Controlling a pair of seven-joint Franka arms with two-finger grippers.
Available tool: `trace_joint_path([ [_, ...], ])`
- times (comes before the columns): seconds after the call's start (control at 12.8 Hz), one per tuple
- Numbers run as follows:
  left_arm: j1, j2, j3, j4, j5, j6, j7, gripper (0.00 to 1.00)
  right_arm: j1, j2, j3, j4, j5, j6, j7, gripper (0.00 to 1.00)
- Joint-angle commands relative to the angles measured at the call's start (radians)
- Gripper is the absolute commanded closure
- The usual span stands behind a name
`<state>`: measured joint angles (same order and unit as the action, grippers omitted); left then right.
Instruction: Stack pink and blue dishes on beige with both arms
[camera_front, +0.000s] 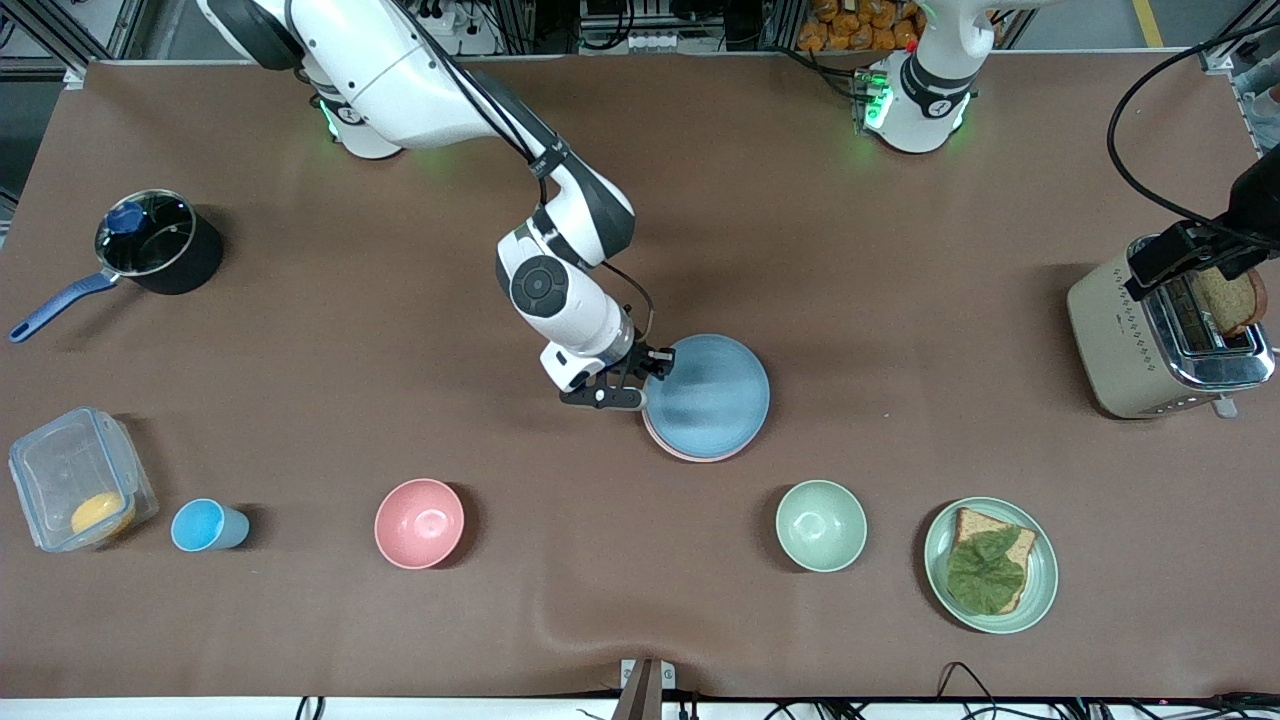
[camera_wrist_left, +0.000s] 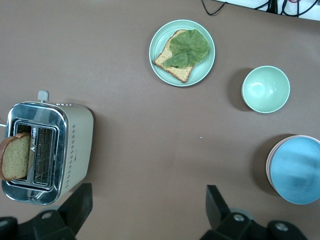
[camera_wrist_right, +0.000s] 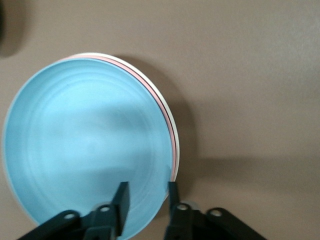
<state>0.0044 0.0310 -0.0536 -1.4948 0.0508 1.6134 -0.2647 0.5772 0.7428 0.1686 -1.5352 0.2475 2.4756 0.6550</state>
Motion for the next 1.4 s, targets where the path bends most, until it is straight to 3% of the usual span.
trace_joint_path([
  [0.0, -0.006, 0.015, 0.014, 0.008, -0.028, -0.013, 0.013, 0.0, -0.034, -0.034, -0.001, 0.01, -0.045, -0.033, -0.014, 0.0],
  [0.23, 0.008, 0.018, 0.021, 0.008, -0.051, -0.013, 0.015, 0.0, -0.146, -0.129, 0.0, 0.013, -0.109, -0.231, -0.168, 0.0],
  [0.47, 0.012, 0.02, 0.02, 0.01, -0.057, -0.013, 0.015, 0.0, -0.31, -0.199, -0.001, 0.007, -0.112, -0.456, -0.414, 0.0],
  [0.78, 0.009, 0.026, 0.018, 0.011, -0.091, -0.013, 0.044, 0.0, -0.505, -0.299, -0.001, -0.037, -0.178, -0.523, -0.641, 0.0],
  [1.01, -0.003, 0.026, 0.012, 0.011, -0.092, -0.013, 0.073, 0.0, -0.554, -0.446, -0.003, -0.185, -0.215, -0.521, -0.75, 0.0],
  [1.17, -0.006, 0.029, 0.011, 0.013, -0.092, -0.013, 0.076, 0.0, -0.553, -0.552, -0.001, -0.279, -0.313, -0.515, -0.749, 0.0],
  [1.32, -0.006, 0.036, 0.011, 0.013, -0.092, -0.015, 0.111, 0.0, -0.551, -0.595, 0.002, -0.272, -0.443, -0.55, -0.803, 0.0],
])
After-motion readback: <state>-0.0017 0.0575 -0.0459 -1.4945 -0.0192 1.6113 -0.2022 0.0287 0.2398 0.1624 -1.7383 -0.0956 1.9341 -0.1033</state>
